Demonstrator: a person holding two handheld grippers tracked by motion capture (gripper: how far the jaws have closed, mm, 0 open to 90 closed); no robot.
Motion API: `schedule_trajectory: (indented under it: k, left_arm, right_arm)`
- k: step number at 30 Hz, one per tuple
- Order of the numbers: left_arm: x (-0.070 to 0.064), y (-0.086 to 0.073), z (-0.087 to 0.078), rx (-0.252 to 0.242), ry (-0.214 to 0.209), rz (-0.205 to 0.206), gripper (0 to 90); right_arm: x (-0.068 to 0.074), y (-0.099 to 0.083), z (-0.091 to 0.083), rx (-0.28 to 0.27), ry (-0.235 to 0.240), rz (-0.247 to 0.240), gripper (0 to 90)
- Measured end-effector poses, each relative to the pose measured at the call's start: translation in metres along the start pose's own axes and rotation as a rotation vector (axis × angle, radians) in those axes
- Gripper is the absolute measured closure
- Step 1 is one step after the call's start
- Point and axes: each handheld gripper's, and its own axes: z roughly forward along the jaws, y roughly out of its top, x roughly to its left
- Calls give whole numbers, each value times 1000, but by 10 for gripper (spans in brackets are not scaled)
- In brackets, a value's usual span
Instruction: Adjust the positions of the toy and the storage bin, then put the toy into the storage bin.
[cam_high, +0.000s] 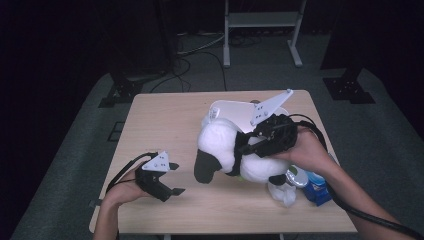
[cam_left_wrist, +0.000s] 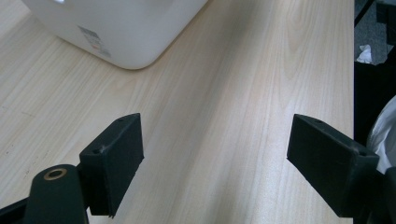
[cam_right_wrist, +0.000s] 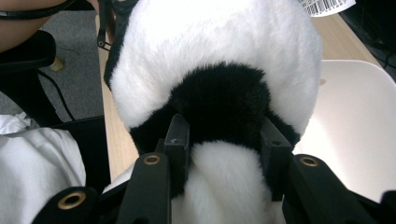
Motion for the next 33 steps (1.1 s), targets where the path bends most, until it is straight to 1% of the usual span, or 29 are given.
schedule_trajectory:
  k: [11, 15, 23, 25, 28, 33]
  left_arm:
    - [0, -1, 1, 1, -6, -4, 172]
    - [1, -1, 1, 1, -5, -1, 172]
    - [2, -2, -1, 1, -2, -3, 172]
    - [1, -2, -1, -4, -4, -4, 172]
    - [1, -3, 0, 4, -8, -1, 172]
    - [1, -3, 2, 6, -12, -3, 172]
  right_arm:
    - [-14, 4, -13, 1, -25, 13, 631]
    - [-18, 5, -16, 9, -36, 20, 630]
    - [-29, 6, -20, 3, -34, 32, 631]
    - [-31, 6, -22, 0, -42, 33, 631]
    - [-35, 6, -24, -1, -46, 45, 630]
    - [-46, 3, -25, 2, -57, 60, 629]
